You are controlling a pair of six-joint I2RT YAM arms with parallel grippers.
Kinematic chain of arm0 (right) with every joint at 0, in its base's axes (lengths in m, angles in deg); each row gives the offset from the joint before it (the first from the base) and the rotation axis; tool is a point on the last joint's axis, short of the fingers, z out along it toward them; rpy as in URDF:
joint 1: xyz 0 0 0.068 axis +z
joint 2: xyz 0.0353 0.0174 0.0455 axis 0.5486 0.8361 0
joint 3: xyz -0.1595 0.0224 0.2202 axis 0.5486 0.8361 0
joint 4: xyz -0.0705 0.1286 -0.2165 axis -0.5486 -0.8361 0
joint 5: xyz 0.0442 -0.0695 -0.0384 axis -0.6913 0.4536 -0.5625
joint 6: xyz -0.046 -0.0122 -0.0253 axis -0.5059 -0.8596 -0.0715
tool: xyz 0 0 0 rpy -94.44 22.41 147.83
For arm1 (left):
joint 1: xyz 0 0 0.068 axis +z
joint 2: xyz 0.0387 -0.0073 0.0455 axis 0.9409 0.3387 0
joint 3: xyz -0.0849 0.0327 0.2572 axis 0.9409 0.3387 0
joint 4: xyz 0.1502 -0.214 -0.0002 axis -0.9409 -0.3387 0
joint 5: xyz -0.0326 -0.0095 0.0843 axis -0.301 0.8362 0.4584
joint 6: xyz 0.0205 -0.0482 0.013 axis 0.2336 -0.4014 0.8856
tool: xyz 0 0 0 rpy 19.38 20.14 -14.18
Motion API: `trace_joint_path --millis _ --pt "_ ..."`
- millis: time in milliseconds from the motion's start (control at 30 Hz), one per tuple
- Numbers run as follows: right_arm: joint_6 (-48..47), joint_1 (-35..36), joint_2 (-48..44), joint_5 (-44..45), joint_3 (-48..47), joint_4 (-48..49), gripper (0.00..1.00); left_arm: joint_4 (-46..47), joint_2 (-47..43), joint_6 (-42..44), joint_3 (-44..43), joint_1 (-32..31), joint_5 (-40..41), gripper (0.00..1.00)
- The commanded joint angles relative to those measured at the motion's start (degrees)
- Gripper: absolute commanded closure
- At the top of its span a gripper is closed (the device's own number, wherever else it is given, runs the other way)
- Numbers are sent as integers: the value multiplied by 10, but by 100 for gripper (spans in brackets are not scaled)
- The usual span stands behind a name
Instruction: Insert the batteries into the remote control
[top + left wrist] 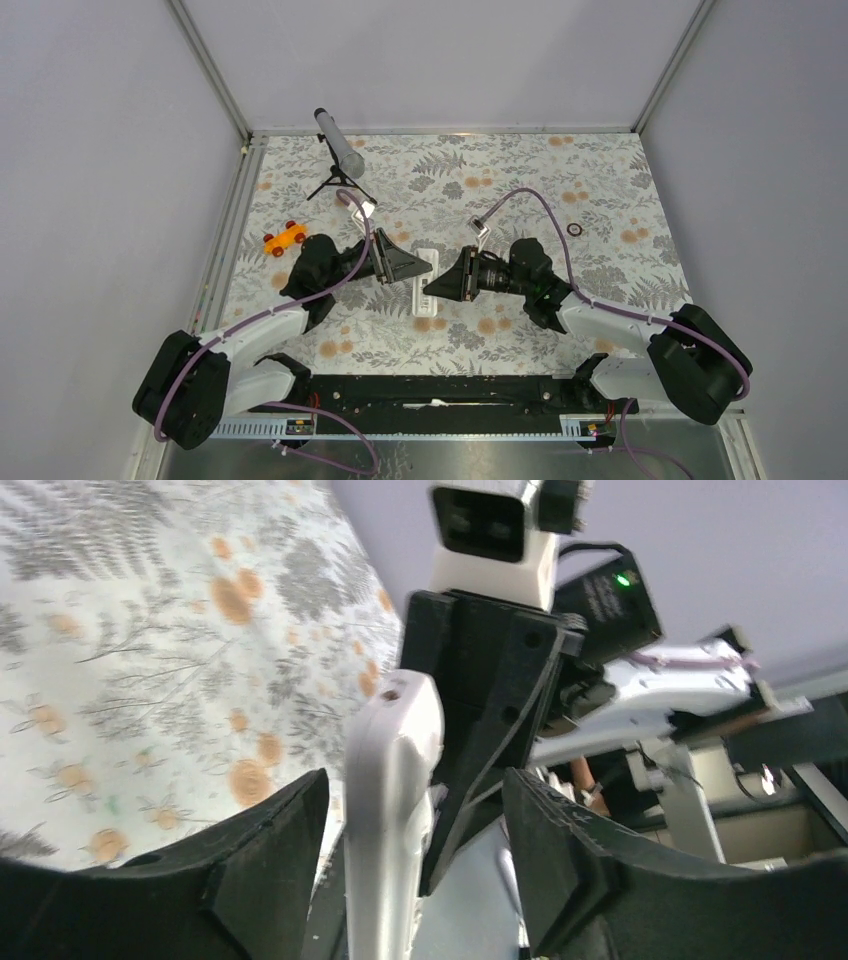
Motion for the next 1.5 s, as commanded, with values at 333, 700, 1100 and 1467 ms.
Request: trace_joint_path --millis 333,700,1100,1467 --pt "-9 -39 67 100 31 -75 100 -370 -141 119 42 25 381 10" --pt "-54 -62 201 76 -29 -131 91 -517 -191 190 -45 25 401 1" --pt "-121 -62 118 283 -93 -395 30 -668 -214 251 -141 25 434 1" --pt "-161 -62 -254 588 -146 -703 0 -867 -313 275 -279 25 568 1"
